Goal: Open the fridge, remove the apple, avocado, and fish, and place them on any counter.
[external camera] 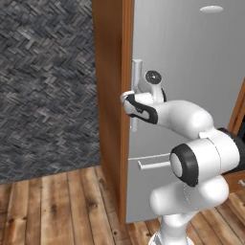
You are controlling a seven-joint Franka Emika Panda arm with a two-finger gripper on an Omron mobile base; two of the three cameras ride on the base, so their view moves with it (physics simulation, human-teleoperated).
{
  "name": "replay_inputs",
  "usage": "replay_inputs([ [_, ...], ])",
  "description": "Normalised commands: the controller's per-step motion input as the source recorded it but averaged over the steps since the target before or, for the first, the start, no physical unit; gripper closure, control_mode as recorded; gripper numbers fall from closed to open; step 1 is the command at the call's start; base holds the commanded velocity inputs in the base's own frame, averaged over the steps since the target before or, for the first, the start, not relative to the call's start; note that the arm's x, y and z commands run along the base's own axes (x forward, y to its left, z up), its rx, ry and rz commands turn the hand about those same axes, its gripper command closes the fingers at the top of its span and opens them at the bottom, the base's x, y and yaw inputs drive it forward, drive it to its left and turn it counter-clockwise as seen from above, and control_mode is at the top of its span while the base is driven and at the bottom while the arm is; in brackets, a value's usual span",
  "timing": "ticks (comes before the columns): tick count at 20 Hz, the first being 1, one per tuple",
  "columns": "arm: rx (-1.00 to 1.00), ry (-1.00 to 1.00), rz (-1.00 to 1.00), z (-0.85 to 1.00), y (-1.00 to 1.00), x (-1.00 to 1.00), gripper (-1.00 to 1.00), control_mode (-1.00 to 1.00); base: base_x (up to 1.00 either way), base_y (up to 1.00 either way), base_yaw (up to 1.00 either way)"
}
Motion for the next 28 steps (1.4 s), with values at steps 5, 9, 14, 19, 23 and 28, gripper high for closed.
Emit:
replay_inputs([
  [5, 0.0, -0.02, -0.02, -0.18, 0.01, 0.45, -1.0, -1.0, 0.0, 0.0, 0.0],
  [9, 0.0, -0.05, -0.02, -0.21, 0.0, 0.5, -1.0, -1.0, 0.0, 0.0, 0.0],
  [14, 0.0, 0.01, -0.01, -0.08, 0.0, 0.28, 1.0, -1.0, 0.0, 0.0, 0.0],
  [19, 0.03, 0.0, 0.0, -0.11, -0.05, -0.13, 1.0, -1.0, 0.0, 0.0, 0.0],
  [23, 0.05, -0.07, -0.06, -0.18, -0.34, -0.76, 1.0, -1.0, 0.0, 0.0, 0.0],
  [28, 0.02, -0.11, -0.21, -0.02, -0.95, -1.0, 1.0, -1.0, 0.0, 0.0, 0.0],
])
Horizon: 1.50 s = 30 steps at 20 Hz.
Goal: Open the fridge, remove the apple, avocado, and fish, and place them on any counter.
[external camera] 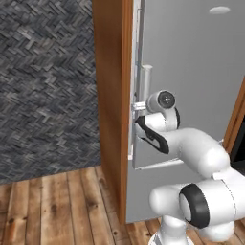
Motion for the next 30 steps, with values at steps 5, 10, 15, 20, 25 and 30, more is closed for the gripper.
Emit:
replay_inputs([
  [5, 0.08, 0.0, -0.21, -0.02, -0.99, -1.0, 1.0, -1.0, 0.0, 0.0, 0.0],
  [10, 0.13, 0.0, -0.2, -0.07, -1.0, -1.0, 1.0, -1.0, 0.0, 0.0, 0.0],
  [15, 0.12, 0.0, -0.24, -0.04, -0.99, -1.0, 1.0, -1.0, 0.0, 0.0, 0.0],
  [20, 0.13, 0.0, -0.28, -0.02, -0.9, -1.0, 1.0, -1.0, 0.0, 0.0, 0.0],
  [25, 0.15, 0.0, -0.31, -0.01, -0.83, -1.0, 1.0, -1.0, 0.0, 0.0, 0.0],
  [30, 0.06, 0.0, -0.31, -0.3, -0.81, -1.0, 1.0, -1.0, 0.0, 0.0, 0.0],
])
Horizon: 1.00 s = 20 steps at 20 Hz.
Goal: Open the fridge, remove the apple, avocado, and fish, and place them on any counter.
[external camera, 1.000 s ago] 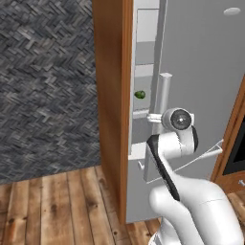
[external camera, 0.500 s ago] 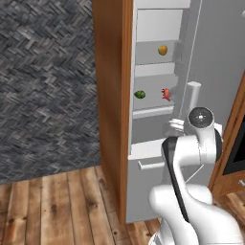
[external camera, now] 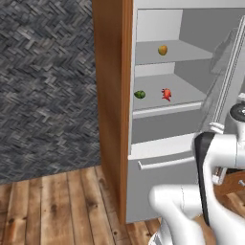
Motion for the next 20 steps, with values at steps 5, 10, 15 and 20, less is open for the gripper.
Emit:
replay_inputs([
  [5, -0.03, -0.05, -0.16, -0.19, -0.46, -0.51, 1.0, -1.0, 0.0, 0.0, 0.0],
  [10, -0.2, -0.23, 0.0, 0.0, 0.27, -0.22, 1.0, -1.0, 0.0, 0.0, 0.0],
  [15, -0.26, -0.17, 0.0, 0.06, 0.8, 0.05, 1.0, -1.0, 0.0, 0.0, 0.0],
  [20, -0.07, 0.08, -0.01, 0.02, -0.02, 0.65, 1.0, -1.0, 0.0, 0.0, 0.0],
])
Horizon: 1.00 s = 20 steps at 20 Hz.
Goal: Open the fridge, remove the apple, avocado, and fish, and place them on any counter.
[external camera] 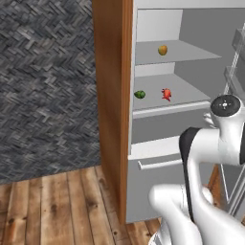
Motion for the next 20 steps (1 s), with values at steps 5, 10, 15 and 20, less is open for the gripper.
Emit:
replay_inputs([
  [5, -0.15, 0.04, -0.02, 0.03, -0.4, 0.71, 1.0, -1.0, 0.0, 0.0, 0.0],
  [10, -0.29, -0.05, -0.05, 0.0, -0.07, 0.67, 1.0, -1.0, 0.0, 0.0, 0.0],
  [15, -0.2, -0.07, -0.1, -0.02, -0.59, 0.27, 1.0, -1.0, 0.0, 0.0, 0.0],
  [20, -0.2, -0.2, -0.09, 0.0, -0.73, 0.16, 1.0, -1.0, 0.0, 0.0, 0.0],
])
